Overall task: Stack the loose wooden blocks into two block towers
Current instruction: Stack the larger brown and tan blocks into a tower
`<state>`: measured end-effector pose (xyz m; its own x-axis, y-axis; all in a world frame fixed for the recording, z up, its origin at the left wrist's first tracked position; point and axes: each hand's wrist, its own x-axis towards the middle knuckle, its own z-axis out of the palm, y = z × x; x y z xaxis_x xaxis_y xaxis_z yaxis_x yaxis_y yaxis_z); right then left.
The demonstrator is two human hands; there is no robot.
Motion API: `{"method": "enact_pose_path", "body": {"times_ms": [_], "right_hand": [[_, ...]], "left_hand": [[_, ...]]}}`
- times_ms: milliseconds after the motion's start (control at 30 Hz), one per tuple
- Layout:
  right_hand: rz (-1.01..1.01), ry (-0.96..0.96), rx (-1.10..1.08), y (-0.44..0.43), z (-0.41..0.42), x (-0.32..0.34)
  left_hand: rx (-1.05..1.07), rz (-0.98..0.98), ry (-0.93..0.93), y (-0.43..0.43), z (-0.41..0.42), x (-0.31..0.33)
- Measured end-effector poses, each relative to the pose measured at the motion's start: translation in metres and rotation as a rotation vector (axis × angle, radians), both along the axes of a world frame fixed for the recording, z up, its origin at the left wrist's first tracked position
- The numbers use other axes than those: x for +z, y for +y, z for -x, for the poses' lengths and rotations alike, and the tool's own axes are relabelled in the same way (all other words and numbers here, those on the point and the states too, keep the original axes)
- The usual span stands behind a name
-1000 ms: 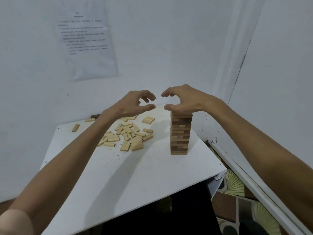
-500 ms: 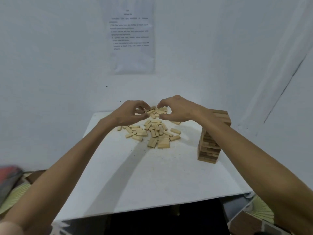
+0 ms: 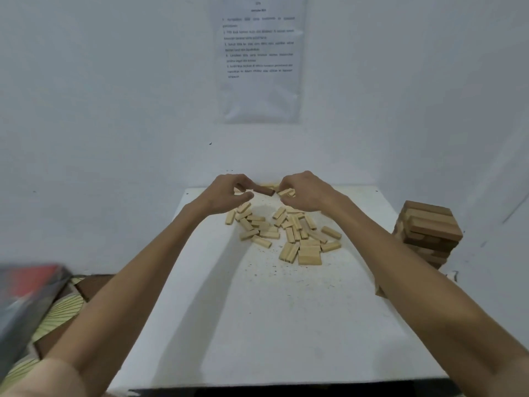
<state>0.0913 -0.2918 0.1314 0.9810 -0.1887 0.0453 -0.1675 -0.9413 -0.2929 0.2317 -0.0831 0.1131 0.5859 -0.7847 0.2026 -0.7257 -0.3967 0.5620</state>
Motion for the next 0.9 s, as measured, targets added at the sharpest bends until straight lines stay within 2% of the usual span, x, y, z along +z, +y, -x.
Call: {"method": "enact_pose_path", "body": {"times_ms": [167, 400, 600, 700, 800, 900], "right_hand": [[0.032, 0.055, -0.018, -0.019, -0.050, -0.026], [0.140, 0.096, -0.059, -0.045, -0.109, -0.069], [0.231, 0.114, -0.064, -0.062, -0.133, -0.096], [0.246, 0.090, -0.070, -0.065, -0.135, -0.105], [0.262, 0.025, -0.112, -0.065, -0.135, -0.112], [0.226, -0.038, -0.175, -0.064, -0.135, -0.118]], "left_hand": [[0.046, -0.021, 0.026, -0.025, -0.041, -0.015], [0.099, -0.147, 0.017, -0.061, -0.096, -0.043], [0.149, -0.280, -0.137, -0.086, -0.125, -0.077], [0.186, -0.356, -0.286, -0.089, -0.125, -0.094], [0.223, -0.334, -0.409, -0.092, -0.122, -0.107], [0.248, -0.278, -0.434, -0.095, -0.121, -0.114]]}}
